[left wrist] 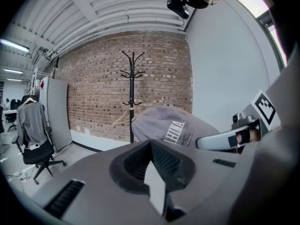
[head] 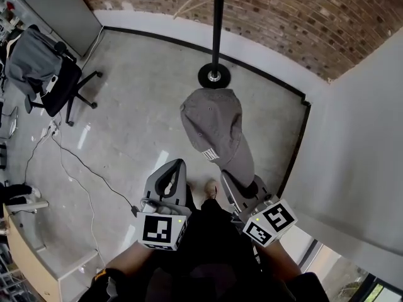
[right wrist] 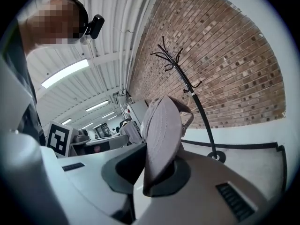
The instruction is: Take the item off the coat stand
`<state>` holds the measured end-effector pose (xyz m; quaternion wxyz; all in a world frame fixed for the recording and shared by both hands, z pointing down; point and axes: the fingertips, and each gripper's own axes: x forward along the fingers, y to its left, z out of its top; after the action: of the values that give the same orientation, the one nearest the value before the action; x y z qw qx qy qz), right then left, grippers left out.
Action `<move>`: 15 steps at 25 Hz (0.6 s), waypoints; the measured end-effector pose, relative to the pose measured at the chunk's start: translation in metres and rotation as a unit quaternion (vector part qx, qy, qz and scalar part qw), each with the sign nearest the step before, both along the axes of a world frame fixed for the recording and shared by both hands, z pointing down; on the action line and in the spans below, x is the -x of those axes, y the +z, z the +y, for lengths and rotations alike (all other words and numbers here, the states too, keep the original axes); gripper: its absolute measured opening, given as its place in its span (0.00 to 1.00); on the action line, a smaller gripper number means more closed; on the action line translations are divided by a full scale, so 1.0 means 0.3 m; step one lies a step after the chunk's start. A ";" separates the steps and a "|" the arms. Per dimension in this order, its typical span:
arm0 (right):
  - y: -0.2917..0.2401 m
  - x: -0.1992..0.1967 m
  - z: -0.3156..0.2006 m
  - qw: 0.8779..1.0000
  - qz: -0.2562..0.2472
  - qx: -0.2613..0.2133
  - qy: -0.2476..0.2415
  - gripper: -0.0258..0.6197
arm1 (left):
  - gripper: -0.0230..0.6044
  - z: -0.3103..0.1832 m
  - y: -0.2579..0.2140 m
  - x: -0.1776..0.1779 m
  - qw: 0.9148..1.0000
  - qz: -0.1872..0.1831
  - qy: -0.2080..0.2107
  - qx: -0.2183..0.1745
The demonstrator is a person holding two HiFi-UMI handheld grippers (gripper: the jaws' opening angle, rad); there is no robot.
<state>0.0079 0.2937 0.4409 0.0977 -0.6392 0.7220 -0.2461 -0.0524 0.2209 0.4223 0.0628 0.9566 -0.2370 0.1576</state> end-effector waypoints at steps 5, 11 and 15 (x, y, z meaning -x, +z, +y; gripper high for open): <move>0.008 -0.035 0.014 1.000 0.006 -0.002 0.012 0.09 | 0.08 0.011 -0.035 -0.064 0.999 0.031 0.014 -0.017; -0.008 -0.057 0.004 1.000 0.018 -0.004 0.021 0.09 | 0.08 -0.003 -0.049 -0.077 0.999 0.029 0.016 -0.020; -0.016 -0.042 -0.021 1.000 0.023 -0.005 0.019 0.09 | 0.08 -0.029 -0.029 -0.040 1.000 0.008 0.011 -0.014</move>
<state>0.0206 0.2873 0.4360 0.0889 -0.6579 0.7128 -0.2262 -0.0404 0.2123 0.4136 0.0494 0.9611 -0.2281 0.1476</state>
